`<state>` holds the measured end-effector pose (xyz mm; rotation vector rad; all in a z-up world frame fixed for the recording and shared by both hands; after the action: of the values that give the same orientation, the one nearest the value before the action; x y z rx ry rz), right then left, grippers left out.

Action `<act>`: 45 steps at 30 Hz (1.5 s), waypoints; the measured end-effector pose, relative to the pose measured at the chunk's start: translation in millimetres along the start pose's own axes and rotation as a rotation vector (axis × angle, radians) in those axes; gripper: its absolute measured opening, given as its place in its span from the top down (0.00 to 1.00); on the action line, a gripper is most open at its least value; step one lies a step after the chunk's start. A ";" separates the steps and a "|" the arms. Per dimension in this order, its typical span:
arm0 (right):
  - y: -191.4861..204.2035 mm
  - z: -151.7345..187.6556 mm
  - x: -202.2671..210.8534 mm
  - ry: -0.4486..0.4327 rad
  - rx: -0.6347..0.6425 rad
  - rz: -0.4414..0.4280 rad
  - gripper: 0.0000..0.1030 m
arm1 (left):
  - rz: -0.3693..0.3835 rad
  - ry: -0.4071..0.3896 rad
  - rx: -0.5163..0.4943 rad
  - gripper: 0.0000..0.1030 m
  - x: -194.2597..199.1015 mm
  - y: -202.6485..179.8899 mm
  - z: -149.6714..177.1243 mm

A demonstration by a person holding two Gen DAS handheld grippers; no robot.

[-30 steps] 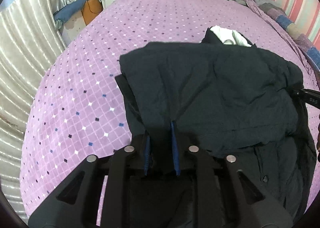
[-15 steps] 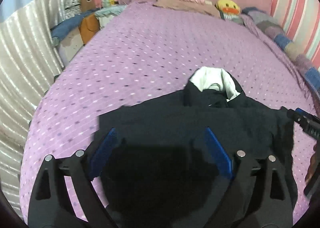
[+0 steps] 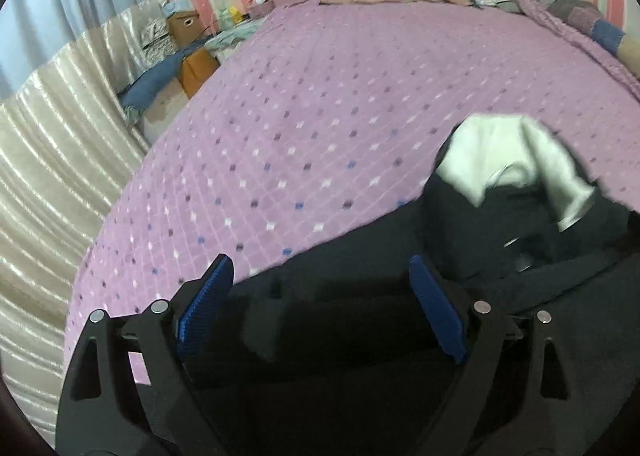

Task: Fold large clothes
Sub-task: 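Press the folded jacket flat with both tools, then lift them away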

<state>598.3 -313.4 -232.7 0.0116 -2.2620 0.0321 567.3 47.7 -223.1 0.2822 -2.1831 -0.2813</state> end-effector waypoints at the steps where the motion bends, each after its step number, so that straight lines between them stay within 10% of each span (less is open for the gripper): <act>1: -1.7 3.3 -0.2 -0.014 -0.010 -0.011 0.11 | 0.018 0.007 0.019 0.13 -3.8 3.5 5.5; 45: -7.2 14.3 -65.0 -0.044 -0.118 -0.223 0.01 | 0.161 -0.053 0.159 0.03 -64.5 20.4 32.8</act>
<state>628.9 -321.1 -291.8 0.2026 -2.2904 -0.2222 575.9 89.8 -284.9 0.1871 -2.2696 -0.0250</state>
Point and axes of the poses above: each gripper's, at about its wrist camera, not at the fingertips, and x roughly against the way its jaws point, y to its left, z to its underside, the point moved 2 cm from there along -x, roughly the way its jaws point, and after that the axes turned 3 degrees about -z, right-handed, at the moved point
